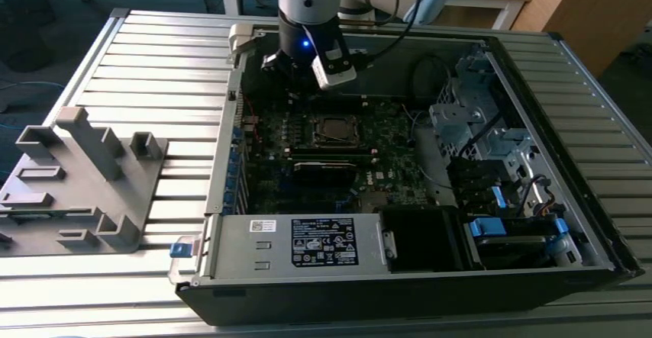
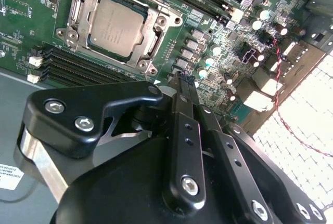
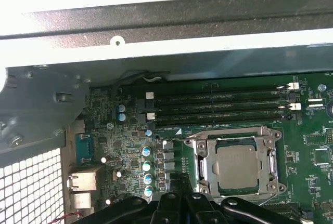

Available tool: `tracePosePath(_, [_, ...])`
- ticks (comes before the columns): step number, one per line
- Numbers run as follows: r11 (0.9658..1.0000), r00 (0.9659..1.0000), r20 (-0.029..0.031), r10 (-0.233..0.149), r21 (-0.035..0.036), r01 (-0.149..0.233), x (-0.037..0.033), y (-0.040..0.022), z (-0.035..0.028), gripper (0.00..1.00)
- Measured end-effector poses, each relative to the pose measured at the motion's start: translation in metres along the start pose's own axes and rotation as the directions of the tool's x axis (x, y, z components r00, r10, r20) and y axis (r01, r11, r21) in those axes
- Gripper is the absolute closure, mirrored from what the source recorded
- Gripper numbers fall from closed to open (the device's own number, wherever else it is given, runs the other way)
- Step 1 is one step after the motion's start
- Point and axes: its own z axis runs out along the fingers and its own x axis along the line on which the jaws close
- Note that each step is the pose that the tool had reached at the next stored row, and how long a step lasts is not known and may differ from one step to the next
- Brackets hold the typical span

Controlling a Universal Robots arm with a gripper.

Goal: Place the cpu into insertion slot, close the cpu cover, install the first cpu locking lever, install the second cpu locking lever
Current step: 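Install the first cpu locking lever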

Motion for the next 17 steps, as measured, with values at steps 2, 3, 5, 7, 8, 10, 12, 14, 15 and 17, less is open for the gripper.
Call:
tracePosePath(2, [1.0000, 1.0000, -0.0001, 0.000, 0.0002, 0.000, 0.0001, 0.0000, -0.0001, 0.89])
tracePosePath(3, [1.0000, 1.0000, -0.0002, 0.000, 0.0003, 0.000, 0.0006, -0.0001, -0.0001, 0.89])
tracePosePath(5, [1.0000, 1.0000, -0.0002, 0.000, 0.0003, 0.000, 0.0024, -0.0003, 0.0002, 0.89])
tracePosePath(7, [1.0000, 1.0000, -0.0002, -0.002, 0.0003, 0.002, 0.0051, -0.0005, 0.0005, 0.89])
tracePosePath(8, [1.0000, 1.0000, -0.0003, -0.006, 0.0002, 0.006, 0.0058, -0.0005, 0.0007, 0.89])
tracePosePath(10, [0.9997, 0.9997, -0.0016, -0.026, 0.0009, 0.026, 0.0060, -0.0006, 0.0008, 0.89])
tracePosePath(12, [0.9986, 0.9986, -0.0028, -0.053, 0.0012, 0.053, 0.0061, -0.0006, 0.0010, 0.89])
tracePosePath(14, [0.9982, 0.9982, -0.0032, -0.061, 0.0013, 0.061, 0.0061, -0.0006, 0.0010, 0.89])
tracePosePath(15, [0.9982, 0.9982, -0.0032, -0.061, 0.0013, 0.061, 0.0060, -0.0006, 0.0010, 0.89])
tracePosePath(17, [0.9981, 0.9981, -0.0032, -0.061, 0.0008, 0.061, 0.0062, -0.0006, 0.0010, 0.89])
